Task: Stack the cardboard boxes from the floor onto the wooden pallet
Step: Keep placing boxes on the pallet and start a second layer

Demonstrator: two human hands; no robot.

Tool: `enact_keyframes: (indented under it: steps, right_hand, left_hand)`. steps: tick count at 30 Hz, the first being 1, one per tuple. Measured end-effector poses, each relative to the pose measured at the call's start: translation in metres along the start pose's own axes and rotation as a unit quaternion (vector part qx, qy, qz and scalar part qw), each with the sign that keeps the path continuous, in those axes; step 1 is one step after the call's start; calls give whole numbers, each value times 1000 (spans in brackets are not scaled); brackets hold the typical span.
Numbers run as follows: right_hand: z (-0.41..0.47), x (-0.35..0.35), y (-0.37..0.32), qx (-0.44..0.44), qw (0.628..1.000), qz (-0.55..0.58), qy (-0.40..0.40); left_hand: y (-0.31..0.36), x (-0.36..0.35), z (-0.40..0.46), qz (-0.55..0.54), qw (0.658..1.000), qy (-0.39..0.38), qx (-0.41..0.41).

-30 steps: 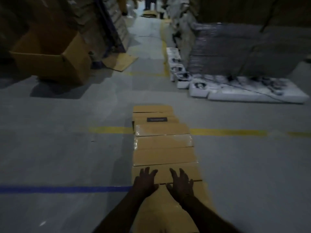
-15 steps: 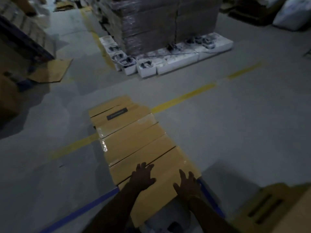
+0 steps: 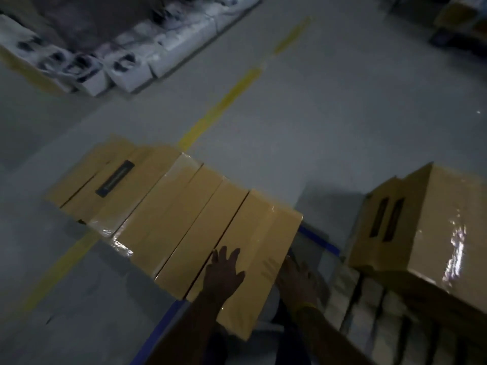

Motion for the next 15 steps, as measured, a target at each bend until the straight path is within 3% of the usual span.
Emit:
enact_keyframes:
  steps: [9, 15]
  right_hand:
    - [22, -135, -20, -118, 989, 82, -23]
    - [92, -204, -19, -125, 976, 167, 58]
  left_hand:
    - [-79, -77, 74, 45, 998, -21, -43]
    - [-114, -142, 143, 78, 993, 46, -81]
Point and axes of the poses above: each hand's wrist, its own z-axis towards the middle knuckle, its own x-axis out of the back of the hand, y = z × x, the point moved 2 cm from there along z, towards the middle knuckle, and after that the axes turned 5 degrees about -x, right-handed, at the moved point
